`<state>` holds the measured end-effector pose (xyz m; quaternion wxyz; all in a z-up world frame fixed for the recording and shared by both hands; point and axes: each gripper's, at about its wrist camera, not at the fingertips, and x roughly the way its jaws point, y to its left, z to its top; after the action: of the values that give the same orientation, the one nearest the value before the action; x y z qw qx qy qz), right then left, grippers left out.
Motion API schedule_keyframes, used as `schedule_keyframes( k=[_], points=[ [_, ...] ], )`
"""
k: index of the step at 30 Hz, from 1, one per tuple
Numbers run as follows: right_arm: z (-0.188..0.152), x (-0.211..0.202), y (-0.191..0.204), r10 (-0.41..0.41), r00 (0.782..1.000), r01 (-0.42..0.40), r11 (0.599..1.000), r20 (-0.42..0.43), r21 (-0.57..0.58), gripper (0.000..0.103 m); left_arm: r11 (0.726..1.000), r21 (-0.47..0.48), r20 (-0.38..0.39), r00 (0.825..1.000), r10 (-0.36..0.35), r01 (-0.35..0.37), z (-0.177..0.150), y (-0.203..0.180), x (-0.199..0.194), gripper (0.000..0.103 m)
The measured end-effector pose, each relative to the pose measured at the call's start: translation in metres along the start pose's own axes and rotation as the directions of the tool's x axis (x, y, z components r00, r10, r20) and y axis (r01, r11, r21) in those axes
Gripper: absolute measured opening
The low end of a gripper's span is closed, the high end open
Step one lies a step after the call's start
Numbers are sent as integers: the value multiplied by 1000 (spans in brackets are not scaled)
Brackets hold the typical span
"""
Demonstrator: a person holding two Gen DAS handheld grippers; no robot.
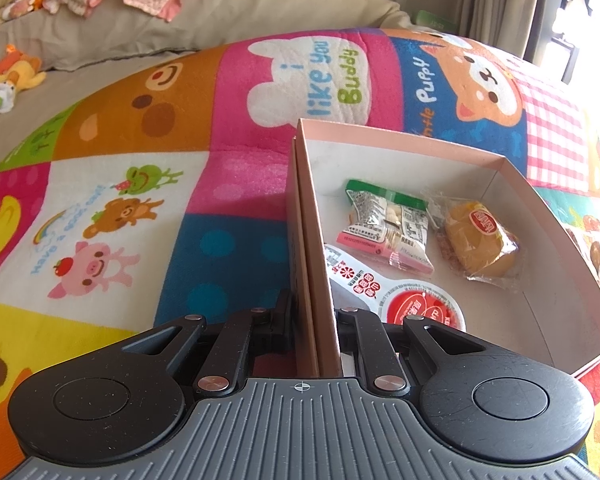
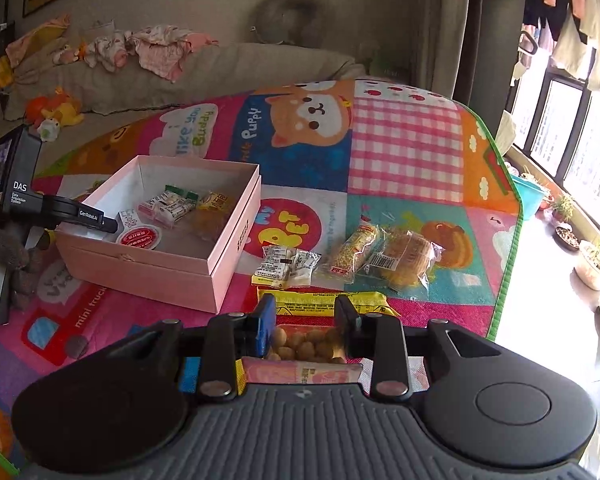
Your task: Organize objects
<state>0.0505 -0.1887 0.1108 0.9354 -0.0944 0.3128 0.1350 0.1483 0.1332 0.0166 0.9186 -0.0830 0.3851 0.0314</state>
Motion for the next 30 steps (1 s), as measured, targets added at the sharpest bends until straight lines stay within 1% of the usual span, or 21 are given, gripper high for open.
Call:
schedule_keyframes(
  k=[3,6,9,15,18,21,23,26,28,29,30],
  points=[
    [-3,10,0,4,1000,-4,1000,-12,3,32,999,30,1,1000,10,-10,-2,-3,-1,14],
    [-8,17,-1,19,1000,-19,1000,-8,7,32,1000,12,-4,1000,9,-9,-1,-2,-1,14],
    [-10,15,-3,31,999,-31,1000,15,5,32,1000,-9,-12,1000,12,-12,0,-1,-1,14],
    [-20,7,-15,35,999,-36,999,33,10,32,1000,-9,-23,1000,21,-21,5,-2,-1,13],
    [-31,-5,-19,46,998,-45,999,37,-15,32,1000,-17,-32,999,21,-22,9,-1,0,13],
    [-46,-11,-20,46,999,-46,998,13,-38,35,999,-18,-25,999,27,-28,15,-2,0,13],
    [-56,-9,-20,39,999,-39,998,-19,-42,35,999,-23,-12,999,38,-38,21,-3,-1,13],
    [-68,1,-22,33,997,-35,999,-72,-30,40,998,-14,8,998,62,-62,24,-8,-2,12],
    [-73,3,-24,20,997,-21,1000,-81,-20,44,996,16,17,996,83,-83,21,-12,-1,11],
    [-73,1,-25,13,997,-15,1000,-76,-17,51,995,31,22,996,91,-91,19,-14,0,11],
    [-73,-1,-27,8,997,-9,1000,-75,-14,62,994,44,28,995,95,-96,18,-15,0,11]
  ],
)
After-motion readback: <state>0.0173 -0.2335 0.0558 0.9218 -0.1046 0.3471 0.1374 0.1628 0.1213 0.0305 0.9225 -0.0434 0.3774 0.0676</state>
